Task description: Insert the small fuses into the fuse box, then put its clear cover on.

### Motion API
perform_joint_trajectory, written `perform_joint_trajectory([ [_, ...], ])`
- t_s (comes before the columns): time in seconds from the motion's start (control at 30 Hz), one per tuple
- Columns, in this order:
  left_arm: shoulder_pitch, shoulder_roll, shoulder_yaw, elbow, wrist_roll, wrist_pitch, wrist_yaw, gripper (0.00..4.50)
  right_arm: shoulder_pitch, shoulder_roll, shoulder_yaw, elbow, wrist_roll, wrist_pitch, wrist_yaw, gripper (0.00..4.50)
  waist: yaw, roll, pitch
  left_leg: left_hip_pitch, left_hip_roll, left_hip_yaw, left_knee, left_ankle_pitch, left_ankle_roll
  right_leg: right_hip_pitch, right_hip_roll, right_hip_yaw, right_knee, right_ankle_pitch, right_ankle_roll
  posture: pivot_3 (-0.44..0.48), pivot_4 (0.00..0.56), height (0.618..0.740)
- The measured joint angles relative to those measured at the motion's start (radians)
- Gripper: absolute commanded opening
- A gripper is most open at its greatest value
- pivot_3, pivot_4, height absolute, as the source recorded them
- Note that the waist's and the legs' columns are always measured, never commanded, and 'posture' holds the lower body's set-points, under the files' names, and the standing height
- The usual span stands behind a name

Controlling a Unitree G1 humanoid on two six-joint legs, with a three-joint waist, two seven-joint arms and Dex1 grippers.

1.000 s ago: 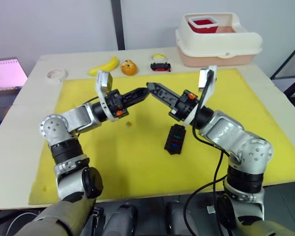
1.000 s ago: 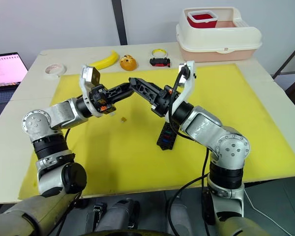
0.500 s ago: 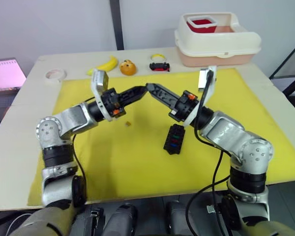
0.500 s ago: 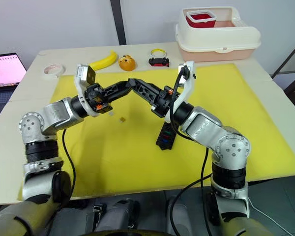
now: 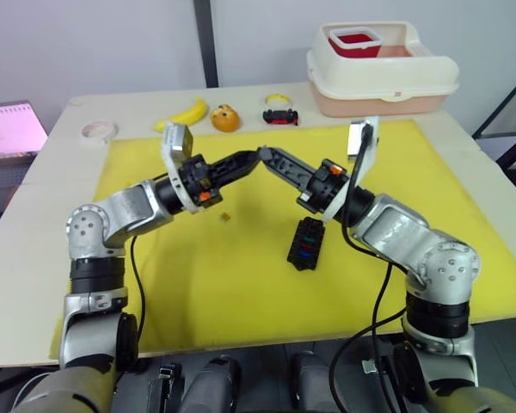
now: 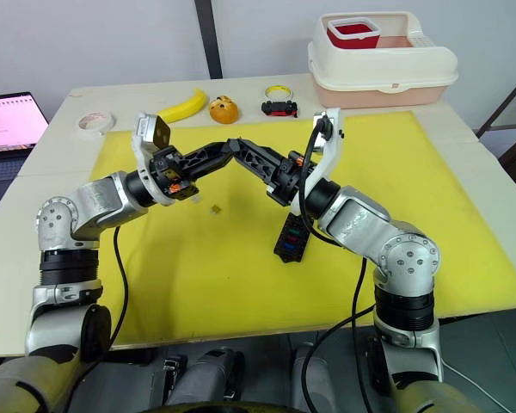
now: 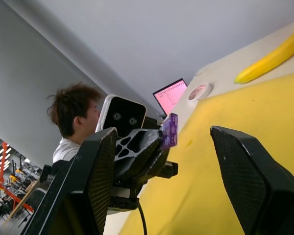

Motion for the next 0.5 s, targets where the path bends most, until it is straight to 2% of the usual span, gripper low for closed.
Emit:
perform_joint_trajectory([
  [0.03,0.0,0.003,-0.006,0.0,0.0,-0.004,-0.001,0.0,0.0,0.0,0.0,0.0,0.001,0.0,0.0,2.43,0.0,0.0,0.0,0.0,0.0,0.0,0.0,0.0,0.0,0.0,0.0,0.0,0.0,0.0,0.0,0.0,0.15,0.74],
  [0.2,0.001,0.012,-0.02,0.0,-0.015,-0.007,-0.013,0.0,0.0,-0.003,0.0,0.002,0.007,-0.003,-0.003,0.03,-0.001,0.0,0.0,0.0,0.0,0.0,0.0,0.0,0.0,0.0,0.0,0.0,0.0,0.0,0.0,0.0,0.15,0.74],
  [0.5,0.002,0.026,-0.039,-0.002,-0.017,-0.028,-0.033,0.0,0.0,-0.008,0.006,0.008,0.024,-0.02,-0.005,0.03,-0.001,0.0,0.0,0.0,0.0,0.0,0.0,0.0,0.0,0.0,0.0,0.0,0.0,0.0,0.0,0.0,0.15,0.74],
])
